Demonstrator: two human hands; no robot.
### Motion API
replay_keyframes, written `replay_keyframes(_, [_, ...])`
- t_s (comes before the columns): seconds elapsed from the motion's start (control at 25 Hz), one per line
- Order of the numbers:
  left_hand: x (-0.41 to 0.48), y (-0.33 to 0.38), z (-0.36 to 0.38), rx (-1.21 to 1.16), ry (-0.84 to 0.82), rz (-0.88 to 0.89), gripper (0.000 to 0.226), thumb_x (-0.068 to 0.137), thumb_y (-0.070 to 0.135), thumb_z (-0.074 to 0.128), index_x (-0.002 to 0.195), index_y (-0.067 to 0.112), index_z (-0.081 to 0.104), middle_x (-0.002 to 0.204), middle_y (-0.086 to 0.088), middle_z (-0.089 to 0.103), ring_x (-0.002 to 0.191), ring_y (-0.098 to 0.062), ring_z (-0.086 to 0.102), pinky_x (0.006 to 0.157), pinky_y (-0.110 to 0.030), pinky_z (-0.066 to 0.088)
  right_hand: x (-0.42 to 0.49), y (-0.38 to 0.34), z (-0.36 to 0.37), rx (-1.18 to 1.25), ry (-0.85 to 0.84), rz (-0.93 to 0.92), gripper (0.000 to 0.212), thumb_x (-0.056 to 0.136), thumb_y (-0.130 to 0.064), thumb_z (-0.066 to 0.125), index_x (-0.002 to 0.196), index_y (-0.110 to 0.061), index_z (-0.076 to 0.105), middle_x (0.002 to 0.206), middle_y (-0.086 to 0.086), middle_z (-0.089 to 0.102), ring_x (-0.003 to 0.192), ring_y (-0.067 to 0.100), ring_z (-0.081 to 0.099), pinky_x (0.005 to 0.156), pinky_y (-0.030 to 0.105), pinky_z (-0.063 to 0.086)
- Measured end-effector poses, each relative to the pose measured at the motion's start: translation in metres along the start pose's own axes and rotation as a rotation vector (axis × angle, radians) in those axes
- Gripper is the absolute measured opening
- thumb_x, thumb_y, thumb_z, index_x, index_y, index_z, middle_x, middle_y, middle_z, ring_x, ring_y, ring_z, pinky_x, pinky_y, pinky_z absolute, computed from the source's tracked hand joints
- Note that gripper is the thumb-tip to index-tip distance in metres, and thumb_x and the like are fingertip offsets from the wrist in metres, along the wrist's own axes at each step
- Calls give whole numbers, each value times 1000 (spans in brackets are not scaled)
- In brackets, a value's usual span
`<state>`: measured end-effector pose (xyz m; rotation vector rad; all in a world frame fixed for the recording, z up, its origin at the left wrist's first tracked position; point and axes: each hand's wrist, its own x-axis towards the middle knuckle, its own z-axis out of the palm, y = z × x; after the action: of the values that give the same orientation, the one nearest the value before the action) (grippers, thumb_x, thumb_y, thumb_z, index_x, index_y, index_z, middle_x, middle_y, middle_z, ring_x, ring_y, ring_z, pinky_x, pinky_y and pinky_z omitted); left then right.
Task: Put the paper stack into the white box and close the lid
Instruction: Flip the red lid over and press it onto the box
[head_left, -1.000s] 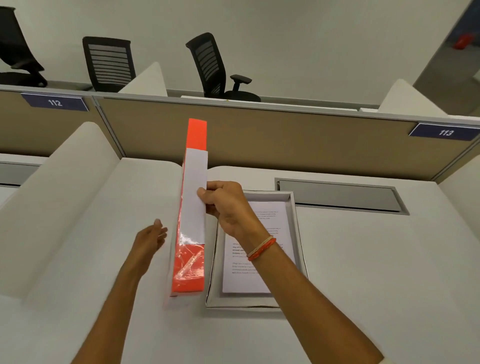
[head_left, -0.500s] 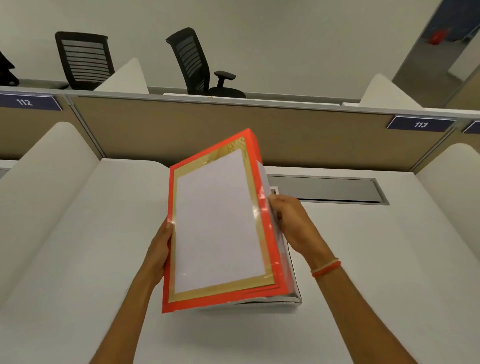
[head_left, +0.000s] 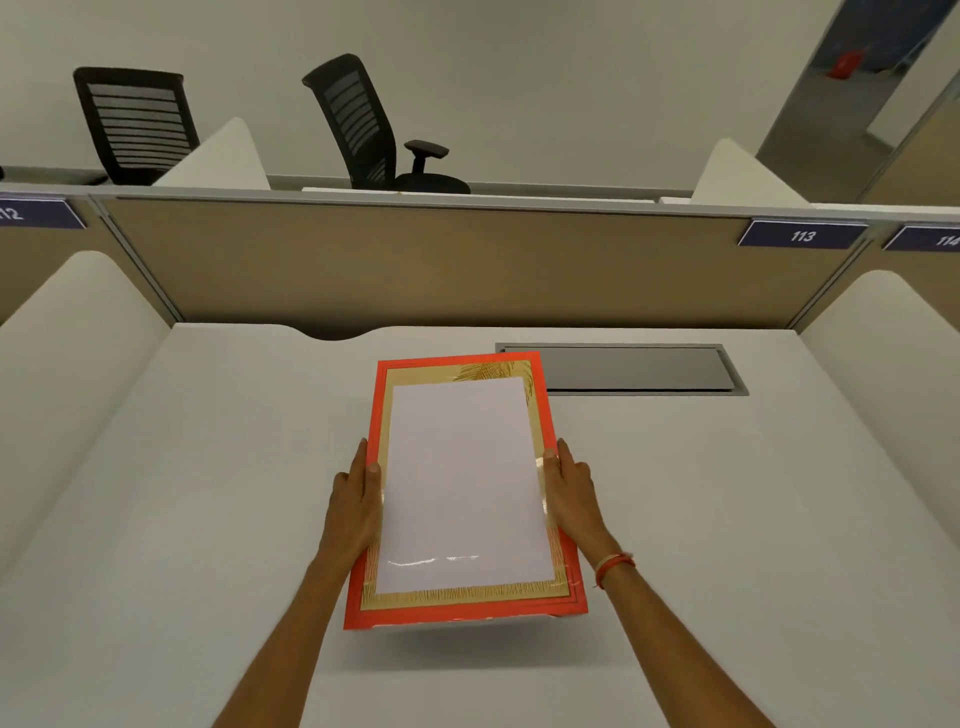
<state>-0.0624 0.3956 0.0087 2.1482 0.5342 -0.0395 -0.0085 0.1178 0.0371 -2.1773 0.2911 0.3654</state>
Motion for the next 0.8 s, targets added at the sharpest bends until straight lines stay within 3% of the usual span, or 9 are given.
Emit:
replay_keyframes(0.2, [7, -5, 15, 49, 39, -10, 61, 98, 56, 23, 155, 36, 16, 128, -14, 53, 102, -18, 52, 90, -43, 48, 11, 15, 5, -4, 7, 0, 59, 100, -53, 22, 153, -27, 20, 124, 13, 46, 109, 26, 54, 96, 40, 47])
replay_keyframes(0.44, [16, -5, 18, 61, 71, -1, 61, 99, 54, 25, 155, 32, 18, 135, -13, 52, 118, -31, 55, 99, -52, 46, 24, 14, 8, -14, -3, -42, 58, 101, -50, 22, 153, -25, 21, 128, 13, 47, 114, 26, 53, 99, 41, 46])
replay_keyframes(0.64, [18, -3, 19, 81, 69, 11, 60, 99, 51, 25, 155, 31, 18, 132, -14, 53, 105, -19, 52, 91, -41, 47, 27, 16, 11, -27, -11, -49, 57, 102, -49, 21, 153, -24, 21, 128, 15, 48, 114, 27, 51, 100, 42, 45])
replay_keyframes(0.8, [22, -3, 20, 78, 70, -12, 59, 100, 49, 25, 156, 29, 18, 140, -14, 49, 122, -32, 53, 102, -51, 44, 33, 15, 15, -36, -3, -52, 56, 103, -46, 22, 152, -21, 25, 133, 14, 48, 119, 28, 51, 103, 43, 44])
